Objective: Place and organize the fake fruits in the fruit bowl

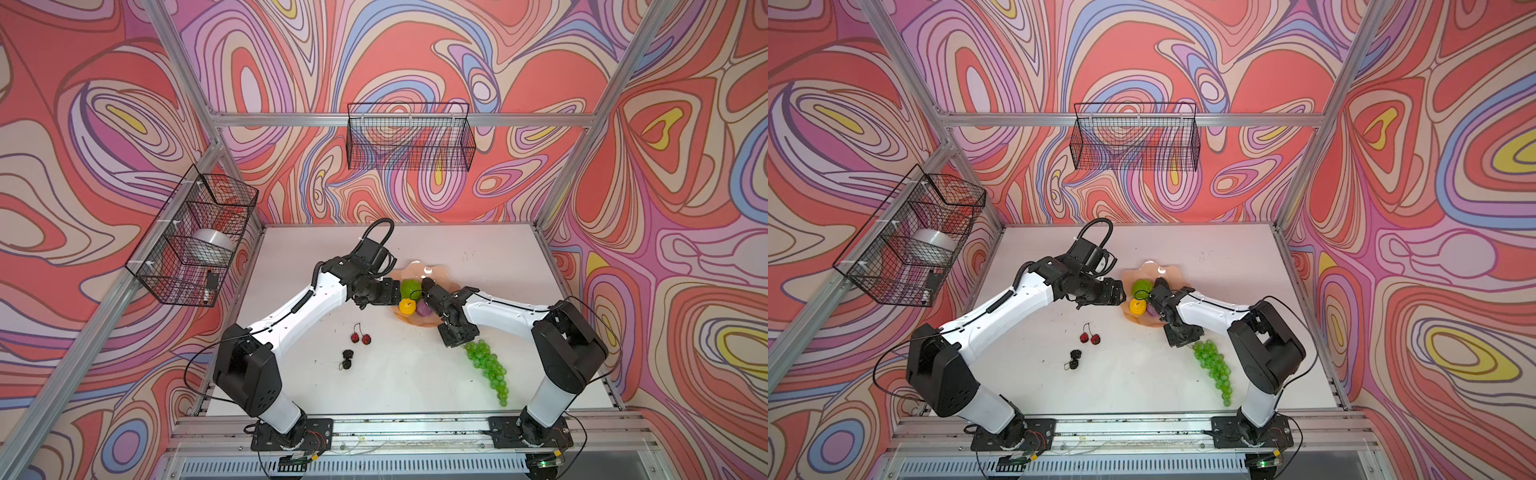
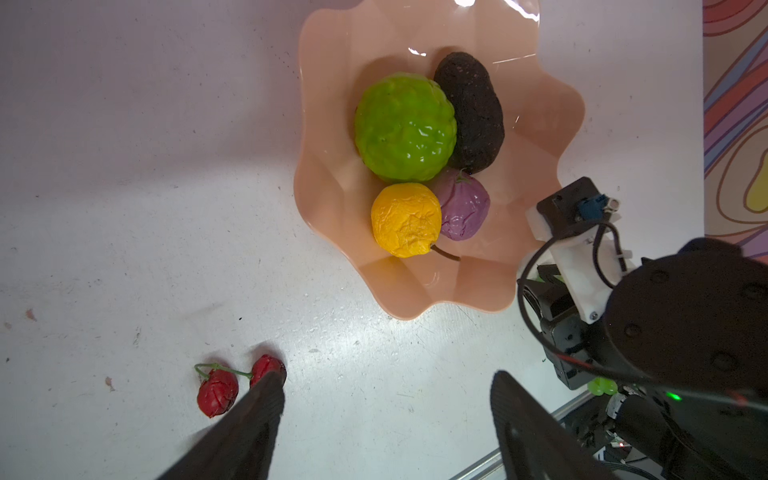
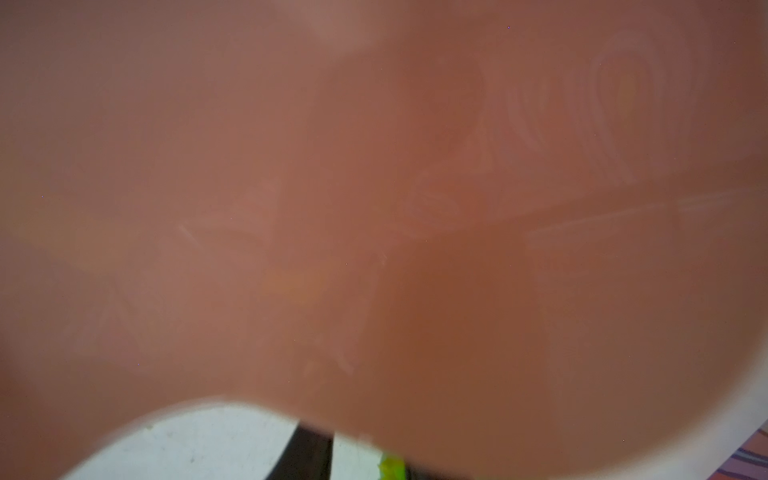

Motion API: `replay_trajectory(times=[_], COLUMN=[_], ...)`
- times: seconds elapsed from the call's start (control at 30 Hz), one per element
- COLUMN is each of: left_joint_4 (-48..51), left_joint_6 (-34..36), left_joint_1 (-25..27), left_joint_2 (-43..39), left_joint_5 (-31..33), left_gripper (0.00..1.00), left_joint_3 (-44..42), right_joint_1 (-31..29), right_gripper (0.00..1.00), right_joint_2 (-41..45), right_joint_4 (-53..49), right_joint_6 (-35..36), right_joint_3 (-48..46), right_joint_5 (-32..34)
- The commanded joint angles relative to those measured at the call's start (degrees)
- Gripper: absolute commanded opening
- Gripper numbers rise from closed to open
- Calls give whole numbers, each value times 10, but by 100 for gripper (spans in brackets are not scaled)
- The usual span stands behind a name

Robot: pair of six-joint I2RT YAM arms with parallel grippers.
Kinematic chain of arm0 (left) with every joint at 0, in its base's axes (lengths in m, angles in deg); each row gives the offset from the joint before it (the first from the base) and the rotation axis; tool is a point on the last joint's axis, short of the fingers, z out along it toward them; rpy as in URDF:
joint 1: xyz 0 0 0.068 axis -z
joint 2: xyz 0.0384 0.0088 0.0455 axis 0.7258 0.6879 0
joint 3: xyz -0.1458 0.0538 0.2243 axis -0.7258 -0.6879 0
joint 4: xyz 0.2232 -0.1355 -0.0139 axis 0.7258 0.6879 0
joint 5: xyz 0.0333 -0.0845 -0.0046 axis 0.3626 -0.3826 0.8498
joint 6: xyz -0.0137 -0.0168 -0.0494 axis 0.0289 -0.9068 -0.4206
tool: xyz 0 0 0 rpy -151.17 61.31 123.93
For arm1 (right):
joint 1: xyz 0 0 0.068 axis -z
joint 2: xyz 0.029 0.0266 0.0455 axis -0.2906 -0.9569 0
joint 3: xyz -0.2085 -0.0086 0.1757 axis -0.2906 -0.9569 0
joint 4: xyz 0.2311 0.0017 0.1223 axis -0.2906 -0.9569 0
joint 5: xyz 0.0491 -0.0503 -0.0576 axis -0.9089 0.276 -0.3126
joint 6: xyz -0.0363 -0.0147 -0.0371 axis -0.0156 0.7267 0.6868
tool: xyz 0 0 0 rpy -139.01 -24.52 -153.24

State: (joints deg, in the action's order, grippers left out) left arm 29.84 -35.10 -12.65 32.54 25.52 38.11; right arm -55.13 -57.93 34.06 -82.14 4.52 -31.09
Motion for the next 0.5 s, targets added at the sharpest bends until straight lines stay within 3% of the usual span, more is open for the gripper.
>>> replay_trajectory(times=[0.0,0.27,0.43,0.47], left_joint_4=[4,3,9,10], left_joint_6=[-2,-7,-5,-5], left_joint_1=[-5,-6,-6,-6], left_joint_2=[-17,-18,-20,-20], left_joint_5=[7,4,6,6], left_gripper=[82,82,82,82], left_joint_3=[-5,-7,-2,-2], right_joint_1=[-2,-2,-2,-3], right_gripper=[20,0,0,5], right_joint_2=[11,46,66,70], right_joint_4=[21,18,10,9], right_joint_6=[-3,-2,5,8], right_joint_3=[-3,-6,-8,-8], right_joint_5=[5,19,16,12])
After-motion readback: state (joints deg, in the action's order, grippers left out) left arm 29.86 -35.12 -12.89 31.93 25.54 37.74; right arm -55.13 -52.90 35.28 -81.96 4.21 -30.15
